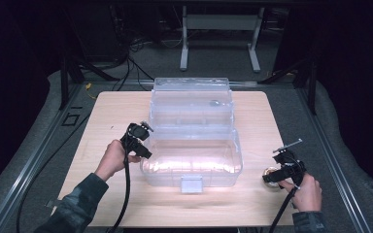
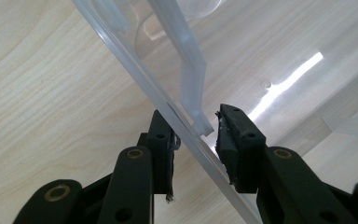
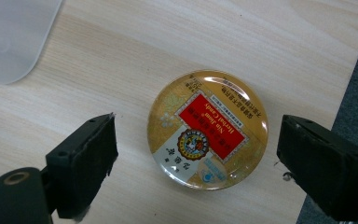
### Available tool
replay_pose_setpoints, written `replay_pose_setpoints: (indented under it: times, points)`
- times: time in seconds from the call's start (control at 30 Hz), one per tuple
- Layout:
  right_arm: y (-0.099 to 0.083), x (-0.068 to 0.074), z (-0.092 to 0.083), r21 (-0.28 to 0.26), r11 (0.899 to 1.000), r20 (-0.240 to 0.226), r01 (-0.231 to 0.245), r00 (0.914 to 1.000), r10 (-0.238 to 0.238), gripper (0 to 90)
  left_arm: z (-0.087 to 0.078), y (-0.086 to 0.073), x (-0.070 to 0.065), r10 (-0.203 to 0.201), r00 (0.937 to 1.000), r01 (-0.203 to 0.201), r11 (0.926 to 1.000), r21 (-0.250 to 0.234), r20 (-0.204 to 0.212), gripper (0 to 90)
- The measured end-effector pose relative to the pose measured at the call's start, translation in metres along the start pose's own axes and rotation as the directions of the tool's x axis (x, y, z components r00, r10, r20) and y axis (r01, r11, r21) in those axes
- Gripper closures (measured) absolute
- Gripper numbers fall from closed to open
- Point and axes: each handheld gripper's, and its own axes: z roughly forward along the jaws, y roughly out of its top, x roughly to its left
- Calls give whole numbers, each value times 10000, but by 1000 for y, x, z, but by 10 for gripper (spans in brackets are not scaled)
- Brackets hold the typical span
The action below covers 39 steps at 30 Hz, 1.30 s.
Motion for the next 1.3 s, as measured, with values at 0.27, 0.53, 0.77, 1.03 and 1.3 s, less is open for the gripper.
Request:
replay_pose_setpoints:
  times: [0.27, 0.53, 0.77, 1.03, 1.3]
  points:
    - [3, -5, 5, 211, 9997, 1, -78, 10000, 78, 113, -1, -2, 3, 289, 9992, -286, 9995, -120, 291, 630]
    - [7, -7, 12, 463, 9988, -102, -143, 9998, 148, 103, -11, -6, 11, 233, 9987, -210, 9986, -494, 462, 456]
    - [9, -7, 17, 692, 9975, -27, -167, 9999, 169, 97, -22, -11, 19, 221, 9950, -140, 9965, -827, 972, 270]
    - [11, -7, 22, 903, 9958, -65, -169, 9998, 175, 100, -35, -16, 23, 268, 9929, -128, 9928, -1191, 1162, 151]
    - [9, -8, 30, 1241, 9923, -67, -32, 10000, 40, 173, -41, -18, 29, 351, 9908, -192, 9925, -1208, 1308, 110]
